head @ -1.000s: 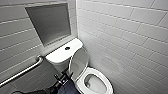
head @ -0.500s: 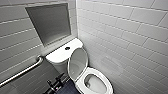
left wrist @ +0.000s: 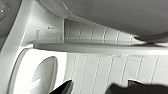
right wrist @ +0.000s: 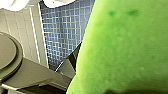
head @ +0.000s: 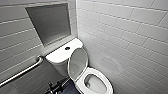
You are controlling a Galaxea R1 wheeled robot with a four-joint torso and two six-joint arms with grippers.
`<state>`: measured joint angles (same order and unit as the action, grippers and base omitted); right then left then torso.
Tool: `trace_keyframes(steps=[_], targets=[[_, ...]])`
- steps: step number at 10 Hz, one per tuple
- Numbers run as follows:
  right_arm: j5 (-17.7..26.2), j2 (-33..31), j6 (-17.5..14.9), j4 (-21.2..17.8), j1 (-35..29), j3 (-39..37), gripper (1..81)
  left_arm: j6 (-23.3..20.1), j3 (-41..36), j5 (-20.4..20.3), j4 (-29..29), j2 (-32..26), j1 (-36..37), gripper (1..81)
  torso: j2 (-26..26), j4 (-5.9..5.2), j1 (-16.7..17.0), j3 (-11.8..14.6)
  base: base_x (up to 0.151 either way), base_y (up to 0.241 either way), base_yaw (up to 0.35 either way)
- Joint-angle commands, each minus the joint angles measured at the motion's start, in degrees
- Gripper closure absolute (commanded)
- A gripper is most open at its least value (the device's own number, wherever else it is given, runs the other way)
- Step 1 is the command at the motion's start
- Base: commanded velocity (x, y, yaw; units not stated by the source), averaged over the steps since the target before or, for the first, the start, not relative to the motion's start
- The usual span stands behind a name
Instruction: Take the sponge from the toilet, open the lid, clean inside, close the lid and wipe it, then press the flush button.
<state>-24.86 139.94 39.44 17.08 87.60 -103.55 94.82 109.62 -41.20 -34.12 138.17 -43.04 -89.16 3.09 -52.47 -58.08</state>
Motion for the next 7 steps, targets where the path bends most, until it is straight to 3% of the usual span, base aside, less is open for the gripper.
trace_keyframes(steps=[1, 2, 4, 7], targets=[[2.62, -0.95, -0.15, 3.92, -0.54, -2.08, 81.1, 1.05, 2.02, 8.54, -43.55, -1.49, 2.68, 1.0, 0.00, 0.00, 0.00, 0.00, 0.000, 0.000, 0.000], [2.71, -0.60, -0.15, 4.97, -0.54, -2.87, 81.1, 4.45, 0.10, 16.65, -55.72, -1.40, 0.58, 1.0, 0.00, 0.00, 0.00, 0.00, 0.000, 0.000, 0.000], [2.62, -0.60, -0.15, 5.94, -0.27, -3.05, 81.1, 9.32, -0.99, 23.97, -69.37, -2.10, -4.26, 1.0, 0.00, 0.00, 0.00, 0.02, 0.000, 0.000, 0.000], [2.71, 0.55, -0.15, 6.92, -0.62, -3.67, 81.1, 9.51, 0.60, 22.92, -73.98, -4.12, -12.01, 1.0, 0.00, 0.00, 0.00, 0.04, 0.000, 0.000, 0.000]])
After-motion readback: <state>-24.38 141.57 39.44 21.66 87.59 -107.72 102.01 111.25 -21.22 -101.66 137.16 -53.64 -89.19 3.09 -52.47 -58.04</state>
